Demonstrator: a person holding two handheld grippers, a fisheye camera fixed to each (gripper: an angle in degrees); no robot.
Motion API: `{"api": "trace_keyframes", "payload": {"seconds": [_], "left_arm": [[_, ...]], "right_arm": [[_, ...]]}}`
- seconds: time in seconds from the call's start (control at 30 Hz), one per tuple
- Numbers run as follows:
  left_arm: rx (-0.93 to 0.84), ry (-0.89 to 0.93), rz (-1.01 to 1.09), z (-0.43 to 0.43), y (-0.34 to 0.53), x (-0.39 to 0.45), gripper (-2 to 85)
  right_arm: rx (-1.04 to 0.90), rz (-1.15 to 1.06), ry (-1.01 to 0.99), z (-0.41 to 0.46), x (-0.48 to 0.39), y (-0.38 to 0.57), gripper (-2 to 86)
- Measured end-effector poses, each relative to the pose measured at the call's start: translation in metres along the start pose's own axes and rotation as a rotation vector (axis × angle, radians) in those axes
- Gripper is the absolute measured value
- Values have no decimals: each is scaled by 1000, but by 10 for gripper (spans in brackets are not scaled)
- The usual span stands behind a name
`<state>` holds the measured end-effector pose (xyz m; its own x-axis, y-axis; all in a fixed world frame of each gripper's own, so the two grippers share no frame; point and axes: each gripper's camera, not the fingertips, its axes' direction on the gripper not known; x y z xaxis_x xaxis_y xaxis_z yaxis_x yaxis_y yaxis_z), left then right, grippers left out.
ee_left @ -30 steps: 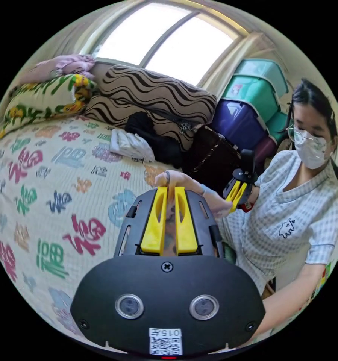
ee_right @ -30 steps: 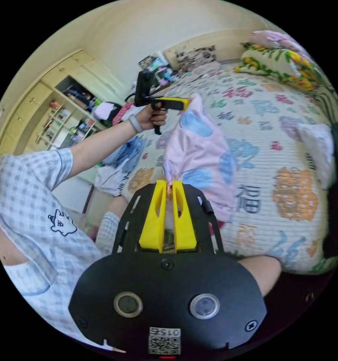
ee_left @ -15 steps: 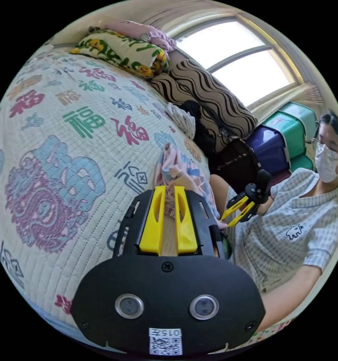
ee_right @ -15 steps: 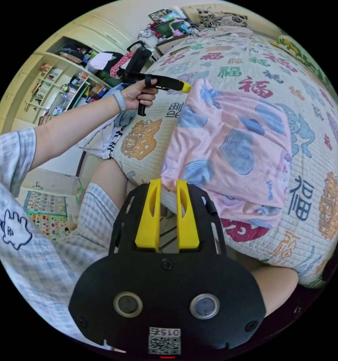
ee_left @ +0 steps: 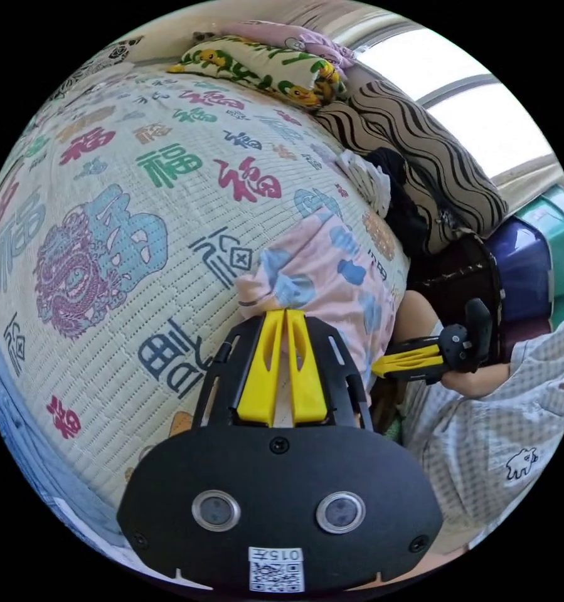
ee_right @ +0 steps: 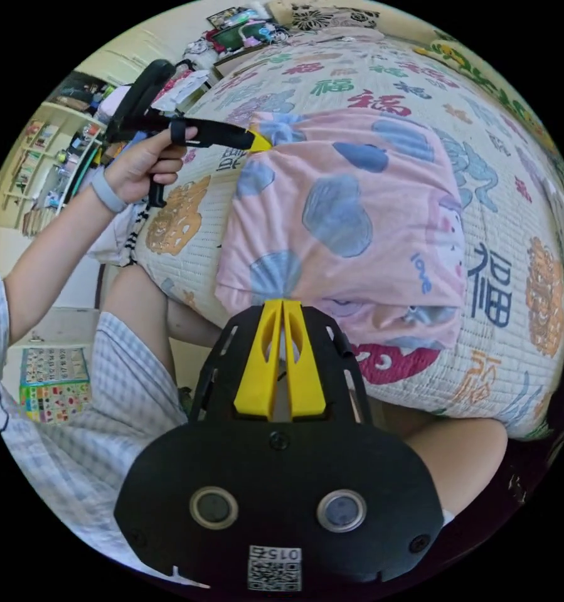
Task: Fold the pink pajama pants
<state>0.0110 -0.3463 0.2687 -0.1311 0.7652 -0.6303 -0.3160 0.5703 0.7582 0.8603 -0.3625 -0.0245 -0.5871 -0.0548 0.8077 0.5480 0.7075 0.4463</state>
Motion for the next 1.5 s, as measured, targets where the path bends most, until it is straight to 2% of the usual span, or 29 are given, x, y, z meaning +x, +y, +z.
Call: {"api": "trace_keyframes", "payload": {"seconds": [0.03, 0.13, 0.2, 0.3, 0.47, 0.57, 0.77, 0.93, 1.03, 1.13, 1.3, 1.4, 1.47, 1.5], "left_arm": [[13, 0, 8, -6, 1, 6, 20], [77, 142, 70, -28, -10, 28, 54], [91, 90, 119, -37, -29, 47, 66], [54, -70, 240, -24, -73, 83, 86], [-197, -154, 258, 47, -141, 110, 83], [-375, -58, 240, 77, -152, 110, 29], [-209, -25, 95, 43, -152, 103, 1], [-245, -70, 169, 47, -137, 120, 10], [-129, -20, 139, 7, -124, 125, 44], [-62, -56, 147, -48, -89, 134, 68], [-53, -149, 64, -83, -9, 135, 57], [-43, -184, -22, -78, 14, 119, 32], [6, -143, -92, -82, 20, 107, 20], [8, -153, -99, -83, 20, 106, 20]], "right_arm": [[12, 17, -52, -9, 7, 1, 19], [206, 135, -103, -48, 39, 17, 42], [282, 270, -112, -63, 69, 25, 58], [273, 407, -116, -65, 110, 23, 94], [221, 402, -145, -52, 124, -9, 87], [191, 398, -169, -45, 129, -18, 47], [237, 406, -230, -51, 137, -2, 7], [249, 439, -265, -45, 146, -11, 24], [308, 440, -190, -65, 143, -10, 45], [376, 324, -144, -88, 121, -13, 51], [295, -9, -315, -68, 48, -65, 16], [132, -80, -195, -17, 13, -97, 0], [5, -107, -69, 22, 4, -107, -3], [6, -119, -59, 28, 3, -106, -3]]}}
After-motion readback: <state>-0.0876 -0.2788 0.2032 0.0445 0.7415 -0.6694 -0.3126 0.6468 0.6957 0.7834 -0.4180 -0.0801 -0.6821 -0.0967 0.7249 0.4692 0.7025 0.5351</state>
